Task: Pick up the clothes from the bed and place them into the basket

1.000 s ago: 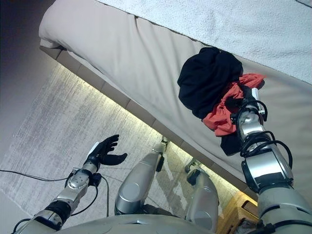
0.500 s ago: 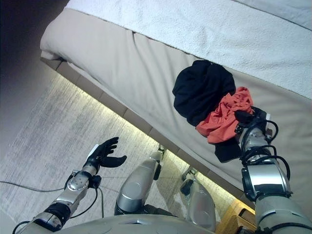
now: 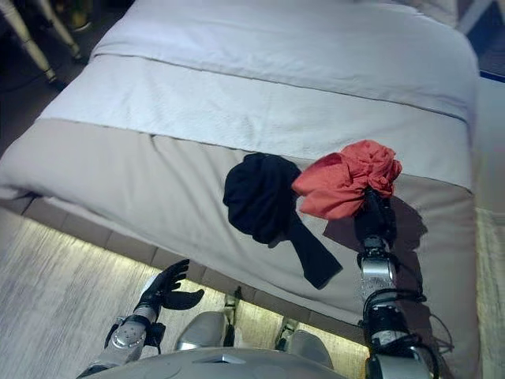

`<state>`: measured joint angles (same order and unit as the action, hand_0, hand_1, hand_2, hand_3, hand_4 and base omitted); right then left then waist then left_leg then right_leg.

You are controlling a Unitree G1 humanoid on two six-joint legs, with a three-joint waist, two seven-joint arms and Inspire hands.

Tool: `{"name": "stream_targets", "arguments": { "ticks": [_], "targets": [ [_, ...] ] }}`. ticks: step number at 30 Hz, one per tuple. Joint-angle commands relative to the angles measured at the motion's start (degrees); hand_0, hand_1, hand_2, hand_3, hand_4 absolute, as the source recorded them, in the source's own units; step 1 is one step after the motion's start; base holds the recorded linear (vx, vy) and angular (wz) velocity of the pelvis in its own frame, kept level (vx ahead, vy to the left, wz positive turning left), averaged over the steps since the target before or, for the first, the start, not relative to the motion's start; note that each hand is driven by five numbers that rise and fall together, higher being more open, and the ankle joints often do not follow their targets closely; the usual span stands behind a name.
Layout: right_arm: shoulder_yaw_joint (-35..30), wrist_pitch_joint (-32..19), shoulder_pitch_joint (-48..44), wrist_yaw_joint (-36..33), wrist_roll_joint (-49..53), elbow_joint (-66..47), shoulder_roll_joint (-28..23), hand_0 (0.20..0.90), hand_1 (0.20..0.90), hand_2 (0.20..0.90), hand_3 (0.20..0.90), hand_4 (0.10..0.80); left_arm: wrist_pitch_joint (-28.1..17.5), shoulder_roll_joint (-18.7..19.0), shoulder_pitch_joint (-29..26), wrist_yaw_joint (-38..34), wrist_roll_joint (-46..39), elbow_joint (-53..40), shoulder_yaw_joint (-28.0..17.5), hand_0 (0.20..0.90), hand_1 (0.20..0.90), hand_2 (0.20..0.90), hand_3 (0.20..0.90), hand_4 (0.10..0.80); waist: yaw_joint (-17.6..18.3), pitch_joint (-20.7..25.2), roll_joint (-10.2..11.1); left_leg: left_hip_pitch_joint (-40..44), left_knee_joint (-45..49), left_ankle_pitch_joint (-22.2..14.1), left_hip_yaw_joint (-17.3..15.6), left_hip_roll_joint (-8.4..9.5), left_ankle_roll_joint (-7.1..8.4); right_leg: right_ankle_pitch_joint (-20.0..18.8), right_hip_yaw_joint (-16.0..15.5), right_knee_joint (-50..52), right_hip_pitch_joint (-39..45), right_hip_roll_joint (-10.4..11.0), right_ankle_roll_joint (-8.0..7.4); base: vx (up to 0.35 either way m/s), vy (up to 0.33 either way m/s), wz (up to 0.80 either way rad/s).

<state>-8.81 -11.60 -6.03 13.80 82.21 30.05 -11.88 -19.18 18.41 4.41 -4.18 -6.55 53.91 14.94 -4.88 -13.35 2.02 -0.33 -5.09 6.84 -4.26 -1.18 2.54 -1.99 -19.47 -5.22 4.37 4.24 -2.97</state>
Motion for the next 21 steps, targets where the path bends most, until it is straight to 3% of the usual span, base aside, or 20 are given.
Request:
{"name": "stream_targets", "arguments": {
  "ticks": [1,7,8,9,10,11,14,19,21],
  "targets": [
    [-4.6,-4.5,1.4,9.7,5.7,-12.0,-1.5,0.3,0.3,0.3,0.2,0.1,-4.5,0.4,0.0,-1.1,2.2,4.0,-0.1,0.9,0.9,0.9,0.9,0.8,1.4,6.3,-0.9,0.6,0.1,-4.3,-3.2,-3.41,1.92,0.9,3.7,1.8,-0.5,0.8,-2.61,0.007,0.012,-0.18],
    [-4.9,-6.9,4.7,12.6,5.6,-20.2,1.4,0.3,0.3,0.3,0.2,0.1,-3.6,0.6,-0.4,-0.7,3.9,3.8,-1.6,0.9,0.9,0.9,0.9,0.8,4.2,7.4,-0.9,3.6,0.7,-5.5,-3.9,-3.73,1.92,1.5,6.0,2.0,0.9,0.6,-2.27,0.02,0.043,-0.22],
    [-4.4,-7.2,5.0,13.2,5.5,-20.8,1.6,0.3,0.3,0.3,0.2,0.1,-3.1,0.5,-0.2,-0.7,4.0,3.8,-1.8,0.9,0.9,0.9,0.9,0.8,4.0,7.3,-0.6,4.0,2.2,-6.3,-1.6,-2.6,1.61,1.2,7.1,1.8,1.2,0.9,-2.25,0.055,0.087,-0.36],
    [-3.9,-6.5,4.9,13.4,5.4,-20.6,1.5,0.3,0.3,0.3,0.2,0.1,-3.5,0.1,0.2,-1.1,3.4,4.4,-1.9,0.9,0.9,0.9,0.9,0.8,3.2,7.2,-0.4,3.7,3.8,-7.5,3.4,-0.65,0.7,0.9,9.0,1.8,1.4,1.0,-2.31,0.036,0.082,-0.56],
    [-2.8,-5.7,4.6,13.7,5.4,-20.3,1.4,0.3,0.3,0.3,0.2,0.1,-4.1,-0.5,1.1,-1.5,2.5,4.8,-2.5,0.9,0.9,0.9,0.9,0.8,1.9,7.3,-0.5,3.1,4.2,-7.9,11.1,2.9,-0.82,0.3,12.2,2.1,0.8,0.7,-2.4,0.029,0.075,-1.01],
    [-2.1,-5.6,4.3,13.9,5.3,-19.9,1.6,0.3,0.3,0.3,0.2,0.1,-4.5,-0.7,1.8,-1.4,2.2,4.6,-3.0,0.9,0.9,0.9,0.9,0.8,1.4,7.5,-0.8,3.2,3.5,-7.8,13.4,3.98,-1.54,0.5,14.0,2.4,0.6,0.4,-2.53,0.002,0.094,-1.75],
    [-0.5,-10.2,3.9,12.3,4.6,-18.4,2.6,0.3,0.3,0.3,0.2,0.1,-5.2,-0.3,2.1,0.9,4.2,4.3,-2.6,0.9,0.9,0.9,0.9,0.8,1.6,7.8,-1.3,4.3,2.5,-8.3,9.2,3.34,-2.6,-0.6,15.2,2.7,-0.2,2.0,-4.18,-0.008,0.126,-1.68],
    [-0.6,-13.4,5.8,11.7,3.9,-20.0,5.4,0.3,0.3,0.3,0.2,0.1,-2.2,0.8,-1.4,0.8,3.9,4.7,-2.3,0.9,0.9,0.9,0.9,0.8,4.4,7.5,-1.1,5.6,0.1,-9.5,6.3,4.05,-4.01,-3.6,15.4,6.3,-4.5,5.4,-7.37,-0.063,0.11,-0.46],
    [-0.5,-12.7,6.5,11.8,4.6,-19.9,5.3,0.3,0.3,0.3,0.2,0.1,-1.4,1.3,-1.6,0.6,4.9,4.5,-2.4,0.9,0.9,0.9,0.9,0.8,4.7,7.1,-0.6,6.1,0.1,-10.0,5.1,4.37,-4.07,-6.1,12.8,8.6,-6.8,7.0,-8.27,-0.106,0.063,-0.38]
  ]
}}
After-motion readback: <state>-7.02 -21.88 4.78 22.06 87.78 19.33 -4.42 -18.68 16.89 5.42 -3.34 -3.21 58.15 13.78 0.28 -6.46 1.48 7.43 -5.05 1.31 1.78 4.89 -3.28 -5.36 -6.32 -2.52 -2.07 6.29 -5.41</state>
